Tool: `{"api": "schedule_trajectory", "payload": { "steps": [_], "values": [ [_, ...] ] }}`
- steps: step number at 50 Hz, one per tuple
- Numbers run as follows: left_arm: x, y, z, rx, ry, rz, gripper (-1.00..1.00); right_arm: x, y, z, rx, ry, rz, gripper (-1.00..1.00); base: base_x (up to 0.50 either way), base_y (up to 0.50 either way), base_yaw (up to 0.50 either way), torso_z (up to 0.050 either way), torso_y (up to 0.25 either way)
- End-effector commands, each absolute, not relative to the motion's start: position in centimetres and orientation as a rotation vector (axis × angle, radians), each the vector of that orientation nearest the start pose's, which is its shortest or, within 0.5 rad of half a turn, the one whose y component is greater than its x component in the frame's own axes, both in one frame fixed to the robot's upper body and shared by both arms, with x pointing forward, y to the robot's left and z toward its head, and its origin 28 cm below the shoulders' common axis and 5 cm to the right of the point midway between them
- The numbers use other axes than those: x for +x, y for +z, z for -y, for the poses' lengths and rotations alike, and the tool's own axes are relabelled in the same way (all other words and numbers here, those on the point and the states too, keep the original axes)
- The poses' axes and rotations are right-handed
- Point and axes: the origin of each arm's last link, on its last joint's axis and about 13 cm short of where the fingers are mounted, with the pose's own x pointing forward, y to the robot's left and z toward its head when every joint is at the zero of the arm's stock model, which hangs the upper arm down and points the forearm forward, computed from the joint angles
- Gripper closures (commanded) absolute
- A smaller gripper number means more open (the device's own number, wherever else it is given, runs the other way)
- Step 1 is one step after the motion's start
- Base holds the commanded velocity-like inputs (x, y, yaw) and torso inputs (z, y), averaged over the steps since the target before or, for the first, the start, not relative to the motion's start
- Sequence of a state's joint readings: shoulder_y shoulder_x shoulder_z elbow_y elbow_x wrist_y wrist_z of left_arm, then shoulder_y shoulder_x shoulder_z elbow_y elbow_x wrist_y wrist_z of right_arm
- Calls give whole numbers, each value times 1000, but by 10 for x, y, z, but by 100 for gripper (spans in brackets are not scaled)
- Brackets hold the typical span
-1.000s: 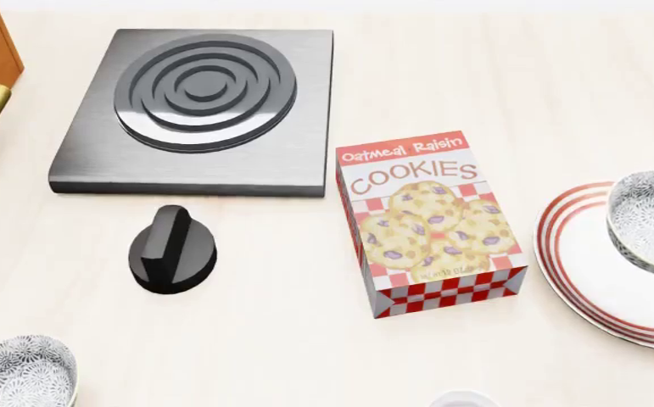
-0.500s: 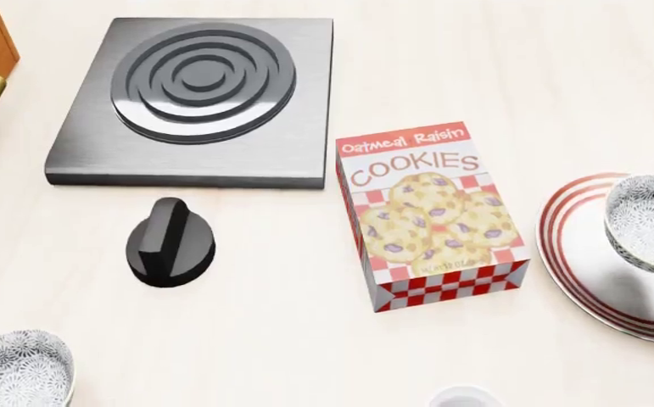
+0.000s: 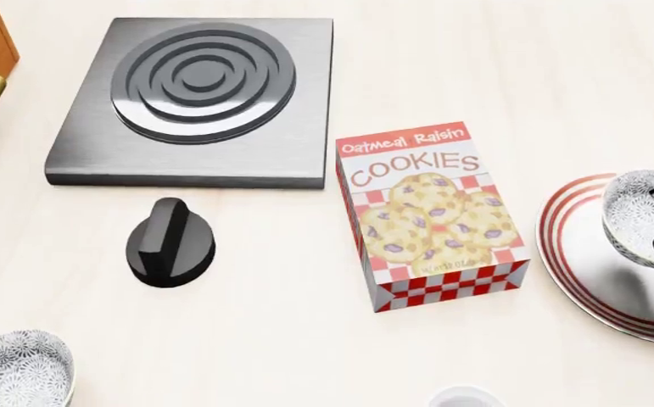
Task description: Pick the akita bowl from table center and place it on the plate.
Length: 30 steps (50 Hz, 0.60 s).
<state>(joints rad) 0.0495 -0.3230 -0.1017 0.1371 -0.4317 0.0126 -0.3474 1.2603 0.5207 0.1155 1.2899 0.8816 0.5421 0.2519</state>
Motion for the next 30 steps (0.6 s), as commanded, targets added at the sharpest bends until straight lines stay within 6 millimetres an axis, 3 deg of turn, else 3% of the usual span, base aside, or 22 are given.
{"api": "schedule_trajectory", "payload": {
  "steps": [1,22,23,30],
  "values": [
    [199,52,-294,-121,399,112,-100,377,164,265,909,-467,-374,100,0,0,0,0,0],
    [195,54,-297,-122,418,119,-100,378,153,263,910,-491,-343,100,0,0,0,0,0],
    [195,54,-297,-122,418,119,-100,379,155,264,911,-486,-313,-100,0,0,0,0,0],
    [195,56,-297,-122,416,123,-100,385,168,272,964,-469,-104,-100,0,0,0,0,0]
  ]
}}
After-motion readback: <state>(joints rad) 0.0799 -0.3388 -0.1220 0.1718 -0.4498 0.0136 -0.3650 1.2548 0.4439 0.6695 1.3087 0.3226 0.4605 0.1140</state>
